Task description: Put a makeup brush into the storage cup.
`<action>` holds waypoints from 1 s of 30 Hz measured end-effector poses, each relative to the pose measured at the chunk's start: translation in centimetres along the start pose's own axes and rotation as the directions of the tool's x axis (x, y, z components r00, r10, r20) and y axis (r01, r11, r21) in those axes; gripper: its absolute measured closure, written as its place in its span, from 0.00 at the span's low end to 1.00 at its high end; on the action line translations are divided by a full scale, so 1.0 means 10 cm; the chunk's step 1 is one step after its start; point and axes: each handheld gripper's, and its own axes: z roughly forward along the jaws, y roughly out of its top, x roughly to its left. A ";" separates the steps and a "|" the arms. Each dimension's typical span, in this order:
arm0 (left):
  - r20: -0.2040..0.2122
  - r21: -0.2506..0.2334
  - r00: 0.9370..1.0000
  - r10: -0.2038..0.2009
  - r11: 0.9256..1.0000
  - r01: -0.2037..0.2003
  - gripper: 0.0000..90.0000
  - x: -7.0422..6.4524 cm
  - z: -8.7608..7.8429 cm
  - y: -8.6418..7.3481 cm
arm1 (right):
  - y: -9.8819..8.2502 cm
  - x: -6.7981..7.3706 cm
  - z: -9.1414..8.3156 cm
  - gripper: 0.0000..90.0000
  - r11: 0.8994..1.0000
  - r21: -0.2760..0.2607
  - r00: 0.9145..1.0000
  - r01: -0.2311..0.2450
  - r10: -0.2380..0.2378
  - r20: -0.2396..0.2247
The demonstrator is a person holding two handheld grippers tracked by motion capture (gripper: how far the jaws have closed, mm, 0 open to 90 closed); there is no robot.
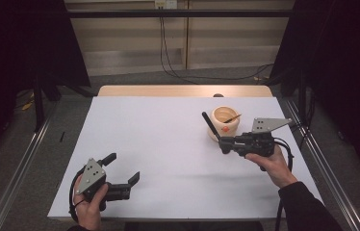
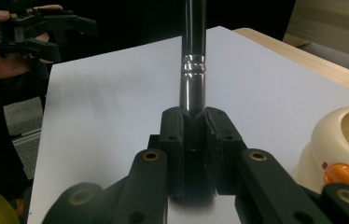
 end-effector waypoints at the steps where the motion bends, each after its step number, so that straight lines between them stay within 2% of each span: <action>1: 0.002 -0.003 1.000 -0.004 1.000 0.004 0.01 -0.01 0.00 0.00 | -0.01 0.02 -0.01 0.87 1.000 0.004 1.000 -0.001 0.001 0.000; 9: 0.002 -0.009 1.000 -0.007 1.000 0.007 0.01 -0.01 0.01 0.00 | -0.07 0.15 -0.02 0.87 0.999 0.043 1.000 0.008 -0.008 -0.015; 15: 0.014 -0.005 1.000 -0.001 1.000 0.001 0.01 -0.02 0.01 0.00 | -0.08 0.28 0.00 0.87 0.997 0.075 0.998 0.032 -0.028 -0.054; 17: 0.013 -0.008 1.000 -0.003 1.000 0.003 0.01 -0.02 0.01 0.00 | -0.08 0.30 0.01 0.87 0.997 0.075 0.997 0.031 -0.026 -0.068; 23: 0.010 -0.004 1.000 -0.008 1.000 0.009 0.02 -0.02 0.00 0.00 | -0.08 0.34 0.02 0.87 0.995 0.094 0.997 0.034 -0.027 -0.072; 27: 0.013 -0.003 1.000 -0.007 1.000 0.007 0.02 -0.02 0.00 -0.01 | -0.08 0.37 0.06 0.87 0.989 0.141 0.995 0.048 -0.034 -0.098; 30: 0.017 -0.002 1.000 -0.004 1.000 0.004 0.02 -0.03 0.01 -0.01 | -0.05 0.41 0.10 0.87 0.978 0.196 0.993 0.077 -0.057 -0.105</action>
